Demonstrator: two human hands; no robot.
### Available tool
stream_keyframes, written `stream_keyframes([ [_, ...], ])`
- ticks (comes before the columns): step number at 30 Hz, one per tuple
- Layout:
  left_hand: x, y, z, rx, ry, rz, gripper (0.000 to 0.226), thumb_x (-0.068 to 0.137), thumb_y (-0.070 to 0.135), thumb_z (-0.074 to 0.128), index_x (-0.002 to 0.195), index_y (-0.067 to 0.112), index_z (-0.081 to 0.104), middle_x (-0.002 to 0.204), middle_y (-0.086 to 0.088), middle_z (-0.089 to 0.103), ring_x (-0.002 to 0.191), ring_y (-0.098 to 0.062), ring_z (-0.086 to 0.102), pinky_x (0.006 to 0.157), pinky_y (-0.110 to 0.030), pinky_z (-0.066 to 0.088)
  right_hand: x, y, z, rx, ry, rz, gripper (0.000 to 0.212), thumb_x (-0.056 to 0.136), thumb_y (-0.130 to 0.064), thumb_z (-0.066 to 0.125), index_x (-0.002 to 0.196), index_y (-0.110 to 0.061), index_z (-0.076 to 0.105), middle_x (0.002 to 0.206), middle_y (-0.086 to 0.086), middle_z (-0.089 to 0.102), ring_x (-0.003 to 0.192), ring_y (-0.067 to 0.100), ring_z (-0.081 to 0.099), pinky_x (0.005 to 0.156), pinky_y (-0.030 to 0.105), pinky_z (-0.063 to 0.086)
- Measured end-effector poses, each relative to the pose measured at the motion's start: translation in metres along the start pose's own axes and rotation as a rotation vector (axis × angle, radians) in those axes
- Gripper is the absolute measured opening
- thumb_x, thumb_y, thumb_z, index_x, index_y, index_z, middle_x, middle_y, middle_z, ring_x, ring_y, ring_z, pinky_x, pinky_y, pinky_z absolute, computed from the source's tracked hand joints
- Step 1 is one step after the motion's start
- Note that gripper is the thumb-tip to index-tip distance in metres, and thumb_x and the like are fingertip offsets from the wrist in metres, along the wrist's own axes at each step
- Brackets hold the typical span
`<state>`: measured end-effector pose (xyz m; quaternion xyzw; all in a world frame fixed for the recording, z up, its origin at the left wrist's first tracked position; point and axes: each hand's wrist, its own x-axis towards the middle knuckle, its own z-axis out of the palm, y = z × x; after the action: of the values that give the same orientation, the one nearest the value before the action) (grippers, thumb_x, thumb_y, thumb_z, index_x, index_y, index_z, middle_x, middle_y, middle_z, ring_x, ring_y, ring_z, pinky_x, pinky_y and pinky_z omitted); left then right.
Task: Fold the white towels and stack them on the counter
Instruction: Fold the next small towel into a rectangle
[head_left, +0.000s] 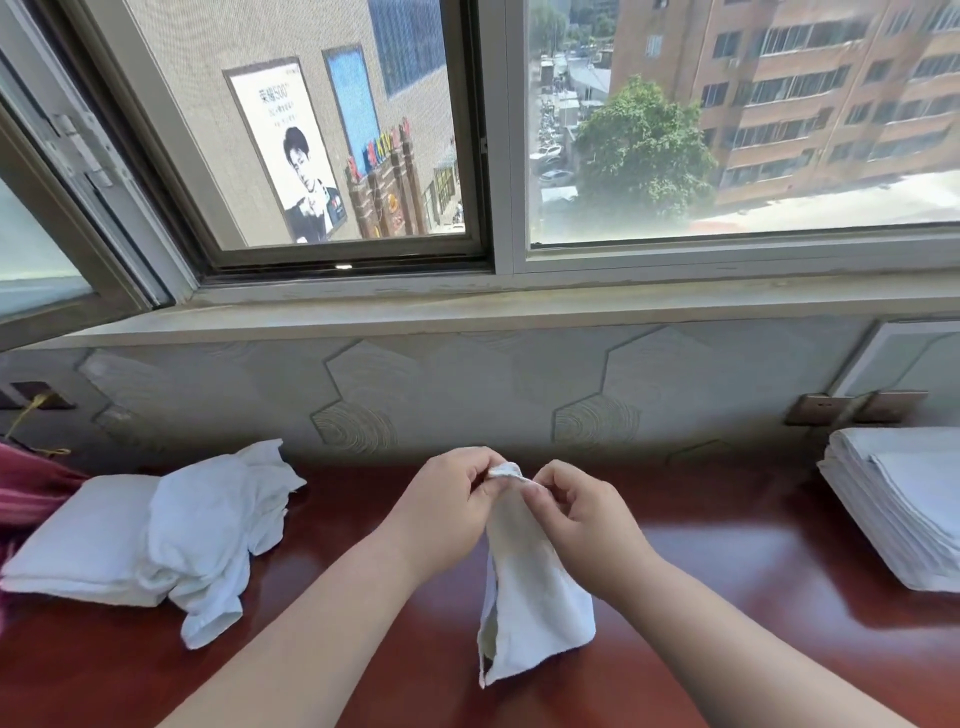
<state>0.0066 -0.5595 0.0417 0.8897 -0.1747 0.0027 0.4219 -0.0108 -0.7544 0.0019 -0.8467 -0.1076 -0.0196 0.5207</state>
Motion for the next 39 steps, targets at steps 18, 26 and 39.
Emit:
stream_keyframes([
  [18,0.03,-0.086,-0.032,0.365,0.286,-0.247,0.017,0.098,0.017,0.053,0.088,0.028,0.062,0.089,0.011,0.062,0.087,-0.018,0.057,0.074,-0.039,0.046,-0.024,0.079,-0.028,-1.319,-0.58,-0.024,0.06,0.096,-0.068,0.032,0.096,-0.025,0.073,0.092,0.001,0.058,0.089,0.028,0.05,0.082,0.043,0.027],
  [26,0.022,-0.103,-0.022,0.462,0.23,-0.256,0.012,0.095,0.018,0.056,0.09,0.026,0.063,0.089,0.009,0.064,0.088,-0.023,0.059,0.071,-0.039,0.047,-0.01,0.082,-0.047,-1.268,-0.384,0.296,0.041,0.092,-0.016,0.047,0.128,-0.035,0.05,0.098,-0.001,0.059,0.095,0.026,0.063,0.069,0.035,0.038],
  [39,0.023,-0.11,-0.007,0.406,0.237,-0.248,0.014,0.096,0.018,0.054,0.09,0.027,0.063,0.087,0.011,0.064,0.085,-0.018,0.057,0.072,-0.039,0.049,0.033,0.096,-0.08,-1.11,-0.084,0.712,0.018,0.085,-0.029,0.047,0.07,-0.021,0.053,0.067,-0.007,0.046,0.067,0.021,0.052,0.071,0.03,0.038],
])
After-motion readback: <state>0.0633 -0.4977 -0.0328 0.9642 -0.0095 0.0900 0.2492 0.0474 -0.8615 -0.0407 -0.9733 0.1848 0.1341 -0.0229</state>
